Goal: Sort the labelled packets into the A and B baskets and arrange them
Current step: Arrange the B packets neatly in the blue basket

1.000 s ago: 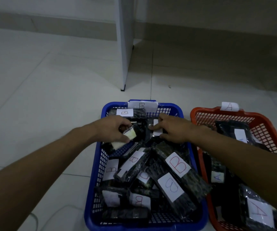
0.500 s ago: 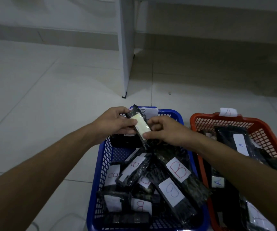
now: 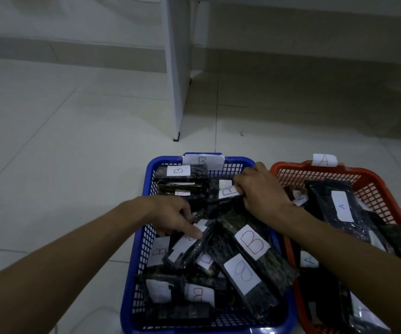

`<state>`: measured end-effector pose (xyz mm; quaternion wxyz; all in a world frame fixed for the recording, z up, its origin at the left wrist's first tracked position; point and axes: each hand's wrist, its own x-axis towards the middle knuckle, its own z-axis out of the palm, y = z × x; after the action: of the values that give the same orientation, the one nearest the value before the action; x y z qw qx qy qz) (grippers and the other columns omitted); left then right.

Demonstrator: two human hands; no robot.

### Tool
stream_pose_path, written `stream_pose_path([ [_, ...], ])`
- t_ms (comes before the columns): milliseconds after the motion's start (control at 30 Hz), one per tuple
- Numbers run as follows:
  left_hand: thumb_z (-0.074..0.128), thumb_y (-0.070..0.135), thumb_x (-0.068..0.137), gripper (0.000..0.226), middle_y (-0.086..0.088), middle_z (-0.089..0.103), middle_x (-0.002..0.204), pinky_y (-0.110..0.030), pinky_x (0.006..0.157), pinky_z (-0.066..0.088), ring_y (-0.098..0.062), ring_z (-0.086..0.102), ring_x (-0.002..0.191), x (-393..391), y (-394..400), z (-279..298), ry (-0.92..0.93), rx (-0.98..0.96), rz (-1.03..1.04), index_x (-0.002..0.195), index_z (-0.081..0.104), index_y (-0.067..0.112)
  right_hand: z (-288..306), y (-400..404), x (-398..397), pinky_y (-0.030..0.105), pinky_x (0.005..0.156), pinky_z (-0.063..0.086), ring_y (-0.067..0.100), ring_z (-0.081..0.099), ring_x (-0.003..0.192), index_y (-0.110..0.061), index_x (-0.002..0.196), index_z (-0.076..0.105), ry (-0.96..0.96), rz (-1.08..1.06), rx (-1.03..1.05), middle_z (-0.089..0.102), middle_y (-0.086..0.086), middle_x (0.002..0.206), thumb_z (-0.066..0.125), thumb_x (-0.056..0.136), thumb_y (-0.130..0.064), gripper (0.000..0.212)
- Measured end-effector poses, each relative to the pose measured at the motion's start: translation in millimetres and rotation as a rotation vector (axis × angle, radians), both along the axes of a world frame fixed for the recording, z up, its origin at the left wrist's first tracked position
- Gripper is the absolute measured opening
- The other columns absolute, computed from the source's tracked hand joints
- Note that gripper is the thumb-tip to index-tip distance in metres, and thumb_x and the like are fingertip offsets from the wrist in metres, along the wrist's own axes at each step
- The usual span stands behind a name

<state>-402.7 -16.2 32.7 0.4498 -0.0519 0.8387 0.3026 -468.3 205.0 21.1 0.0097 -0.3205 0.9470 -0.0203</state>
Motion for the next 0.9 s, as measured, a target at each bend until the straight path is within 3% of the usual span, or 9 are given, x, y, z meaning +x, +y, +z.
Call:
stream_pose_path([
  [100, 0.081, 0.038, 0.075, 0.056, -0.008, 0.064, 0.102, -0.027, 0.065, 0.052, -0.017, 0.060, 0.082, 0, 1, -3, 0.009, 0.036, 0.076, 0.118, 0.052, 0.018, 0, -9, -9, 0.027, 0.082, 0.034, 0.022, 0.041, 0.112, -0.020, 0.094, 0.054, -0.039, 0.026, 0.030, 0.058, 0.002, 0.113, 0.064, 0.083, -0.003, 0.023],
  [200, 0.081, 0.027, 0.078, 0.055, -0.014, 0.067, 0.109, -0.030, 0.072, 0.055, -0.018, 0.063, 0.083, 1, -3, -2, 0.039, 0.116, 0.144, 0.121, 0.049, 0.015, 2, -10, -21, 0.028, 0.078, 0.040, 0.019, 0.042, 0.105, -0.023, 0.086, 0.048, -0.164, 0.014, 0.036, 0.058, 0.000, 0.105, 0.072, 0.081, -0.019, 0.025],
  [300, 0.080, 0.034, 0.077, 0.055, -0.008, 0.066, 0.108, -0.032, 0.079, 0.058, -0.019, 0.066, 0.093, 5, -1, -2, 0.004, 0.124, 0.127, 0.122, 0.051, 0.017, 2, -7, -29, 0.030, 0.073, 0.047, 0.015, 0.046, 0.095, -0.027, 0.078, 0.049, -0.225, 0.031, 0.020, 0.056, -0.006, 0.089, 0.076, 0.077, -0.025, 0.027],
  [367, 0.079, 0.041, 0.077, 0.055, -0.008, 0.066, 0.110, -0.028, 0.074, 0.059, -0.018, 0.065, 0.092, 6, 1, -3, -0.025, 0.072, 0.069, 0.120, 0.057, 0.014, 3, -8, -30, 0.031, 0.070, 0.049, 0.014, 0.050, 0.087, -0.028, 0.072, 0.048, -0.221, 0.057, -0.004, 0.054, -0.010, 0.081, 0.077, 0.074, -0.025, 0.030],
  [467, 0.078, 0.043, 0.078, 0.054, -0.010, 0.072, 0.105, -0.023, 0.067, 0.056, -0.015, 0.065, 0.084, 5, 2, -6, -0.054, 0.073, 0.064, 0.115, 0.064, 0.006, 10, -4, -31, 0.024, 0.065, 0.045, 0.010, 0.050, 0.082, -0.028, 0.072, 0.051, -0.253, 0.057, -0.050, 0.055, -0.011, 0.082, 0.082, 0.073, -0.028, 0.030],
  [600, 0.078, 0.037, 0.080, 0.044, -0.008, 0.072, 0.095, -0.024, 0.071, 0.055, -0.015, 0.063, 0.083, 8, -3, -6, -0.051, 0.147, 0.082, 0.110, 0.067, 0.007, 13, -2, -33, 0.017, 0.062, 0.036, 0.008, 0.052, 0.085, -0.026, 0.081, 0.057, -0.292, 0.061, -0.018, 0.058, -0.011, 0.090, 0.082, 0.076, -0.024, 0.026],
  [700, 0.078, 0.032, 0.079, 0.043, -0.011, 0.072, 0.105, -0.028, 0.076, 0.055, -0.020, 0.066, 0.090, 9, -8, -6, -0.028, 0.201, 0.130, 0.111, 0.064, 0.007, 4, -10, -35, 0.026, 0.069, 0.046, 0.013, 0.056, 0.090, -0.030, 0.082, 0.052, -0.247, 0.072, 0.050, 0.058, -0.008, 0.093, 0.077, 0.077, -0.019, 0.028],
  [800, 0.080, 0.028, 0.078, 0.046, -0.014, 0.071, 0.108, -0.036, 0.082, 0.056, -0.025, 0.068, 0.092, 4, -17, 0, 0.019, 0.207, 0.162, 0.113, 0.062, 0.005, 5, -19, -36, 0.031, 0.075, 0.039, 0.017, 0.050, 0.096, -0.029, 0.087, 0.052, -0.047, 0.079, 0.165, 0.058, -0.004, 0.095, 0.073, 0.082, -0.029, 0.022],
  [900, 0.079, 0.026, 0.079, 0.040, -0.005, 0.073, 0.095, -0.027, 0.070, 0.056, -0.016, 0.069, 0.083, -1, -25, 6, 0.094, 0.234, 0.222, 0.110, 0.062, 0.007, 3, -23, -36, 0.031, 0.077, 0.039, 0.019, 0.054, 0.094, -0.028, 0.091, 0.049, -0.023, 0.041, 0.207, 0.062, -0.002, 0.099, 0.072, 0.082, -0.028, 0.025],
])
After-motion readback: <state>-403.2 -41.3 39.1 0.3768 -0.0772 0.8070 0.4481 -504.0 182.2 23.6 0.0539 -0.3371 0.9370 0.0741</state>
